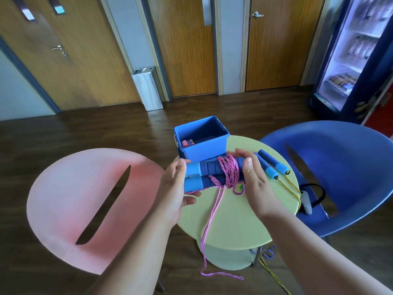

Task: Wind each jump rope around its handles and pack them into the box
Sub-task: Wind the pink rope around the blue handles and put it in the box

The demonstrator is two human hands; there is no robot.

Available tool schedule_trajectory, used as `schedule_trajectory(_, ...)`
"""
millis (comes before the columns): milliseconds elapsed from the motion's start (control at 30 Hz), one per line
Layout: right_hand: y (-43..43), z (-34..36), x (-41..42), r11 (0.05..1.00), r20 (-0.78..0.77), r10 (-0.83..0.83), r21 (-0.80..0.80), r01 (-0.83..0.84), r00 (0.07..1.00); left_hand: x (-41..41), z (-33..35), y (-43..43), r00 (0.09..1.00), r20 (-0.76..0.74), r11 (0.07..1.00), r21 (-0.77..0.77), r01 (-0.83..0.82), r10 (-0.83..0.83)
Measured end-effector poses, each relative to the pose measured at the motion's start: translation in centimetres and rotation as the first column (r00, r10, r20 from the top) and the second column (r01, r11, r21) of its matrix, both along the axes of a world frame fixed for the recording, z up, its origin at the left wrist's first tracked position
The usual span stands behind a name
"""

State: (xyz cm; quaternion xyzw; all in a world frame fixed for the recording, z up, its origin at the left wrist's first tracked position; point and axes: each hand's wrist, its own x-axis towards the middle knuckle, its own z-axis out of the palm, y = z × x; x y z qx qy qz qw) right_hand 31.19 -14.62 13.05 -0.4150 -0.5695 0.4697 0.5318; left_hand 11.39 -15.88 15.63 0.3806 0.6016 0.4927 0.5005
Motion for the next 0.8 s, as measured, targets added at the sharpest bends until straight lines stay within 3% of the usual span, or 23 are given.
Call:
schedule_trajectory(67, 0.1, -0.2, 0.0, 0.991, -0.105, -0.045, -0.129, 0.031, 0.993, 0.7, -0.1, 0.1, 0.995, 0.094, 0.999, -0.038, -0.016, 0.019)
schedule_trajectory(133, 0.5, -0.6, 0.3, 0.972, -0.100, -0.064, -0.231, 0.039, 0.993, 1.3, -0.2, 0.2, 0.980, 0.196, 0.999, -0.027, -0.025, 0.030)
schedule_trajectory(300, 1.7, -0.5, 1.7, 0.882, -0.151, 0.013, -0.463, -0.083, 0.988, 2.6, -1.4, 0.2, 0.965, 0.253, 0.992, 0.089, -0.093, 0.068)
schedule_trajectory(533, 2.3, -0.7, 4.6, 0.941, -0.038, 0.008, -0.337, -0.021, 0.999, 6.4, -3.1, 0.4, 0.899, 0.405, 0.979, 0.038, -0.199, 0.167)
schedule_trajectory(667, 1.8, -1.3, 4.8, 0.960, -0.031, -0.011, -0.279, 0.002, 0.999, 8.0, -3.5, 1.0, 0.968, 0.102, 0.973, -0.055, -0.224, 0.229)
schedule_trajectory(800, 2.4, -1.7, 5.2, 0.957, 0.042, 0.088, -0.281, -0.072, 0.995, 7.6, -4.3, 1.1, 0.949, -0.117, 0.956, 0.015, -0.292, 0.292)
